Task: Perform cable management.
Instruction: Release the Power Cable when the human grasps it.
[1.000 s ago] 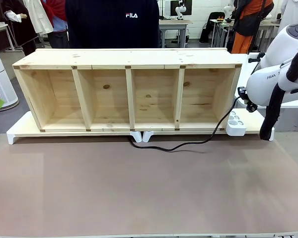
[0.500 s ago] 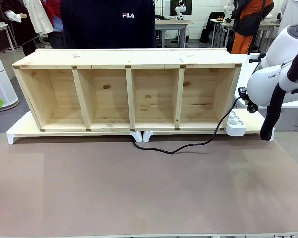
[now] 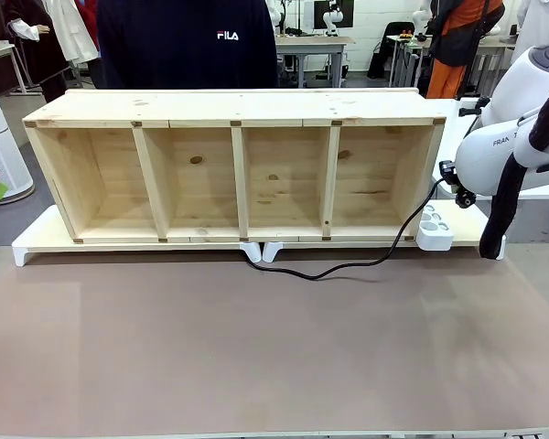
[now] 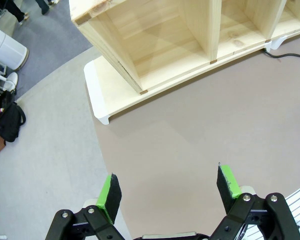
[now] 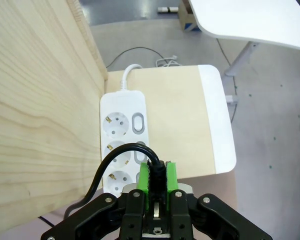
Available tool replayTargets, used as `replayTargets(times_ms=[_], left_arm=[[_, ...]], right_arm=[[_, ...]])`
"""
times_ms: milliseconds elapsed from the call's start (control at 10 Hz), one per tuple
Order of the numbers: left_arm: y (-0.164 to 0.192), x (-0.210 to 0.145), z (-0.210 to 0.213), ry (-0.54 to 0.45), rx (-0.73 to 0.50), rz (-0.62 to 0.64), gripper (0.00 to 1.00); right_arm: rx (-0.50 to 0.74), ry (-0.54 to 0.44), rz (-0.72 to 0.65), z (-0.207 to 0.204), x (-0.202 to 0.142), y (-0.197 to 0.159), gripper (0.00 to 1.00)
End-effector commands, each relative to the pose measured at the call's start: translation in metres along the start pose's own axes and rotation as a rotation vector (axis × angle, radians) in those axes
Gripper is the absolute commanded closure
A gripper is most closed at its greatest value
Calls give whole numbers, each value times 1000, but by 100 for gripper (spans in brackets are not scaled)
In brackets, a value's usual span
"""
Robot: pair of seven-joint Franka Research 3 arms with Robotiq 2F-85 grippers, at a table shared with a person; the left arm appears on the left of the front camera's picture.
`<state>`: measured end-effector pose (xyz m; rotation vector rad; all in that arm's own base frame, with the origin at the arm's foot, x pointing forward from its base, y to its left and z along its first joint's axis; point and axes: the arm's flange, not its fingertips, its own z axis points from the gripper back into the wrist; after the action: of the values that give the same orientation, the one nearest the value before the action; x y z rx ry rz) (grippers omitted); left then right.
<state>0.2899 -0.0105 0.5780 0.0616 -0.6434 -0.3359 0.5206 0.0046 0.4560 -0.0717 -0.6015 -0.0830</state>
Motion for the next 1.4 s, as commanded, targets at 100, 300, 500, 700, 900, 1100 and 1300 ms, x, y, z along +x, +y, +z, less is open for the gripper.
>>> replayTargets(times_ms=[100,300,500,700,900,1100,1300], left_arm=[[0,0,-1,-4,0,15,0],[0,0,-1,-4,0,15,0],[0,0,-1,-4,0,15,0],[0,0,-1,-4,0,15,0],[0,0,-1,-4,0,15,0],[0,0,-1,-4,0,15,0],[0,0,-1,-4,0,15,0]], right_arm=[[3,-6,4,1,1,2,84],[3,-6,4,1,1,2,84],[3,-6,4,1,1,2,84],[3,-6,4,1,1,2,84],[3,-6,4,1,1,2,84],[3,-6,4,1,1,2,84],[3,-6,4,1,1,2,84]])
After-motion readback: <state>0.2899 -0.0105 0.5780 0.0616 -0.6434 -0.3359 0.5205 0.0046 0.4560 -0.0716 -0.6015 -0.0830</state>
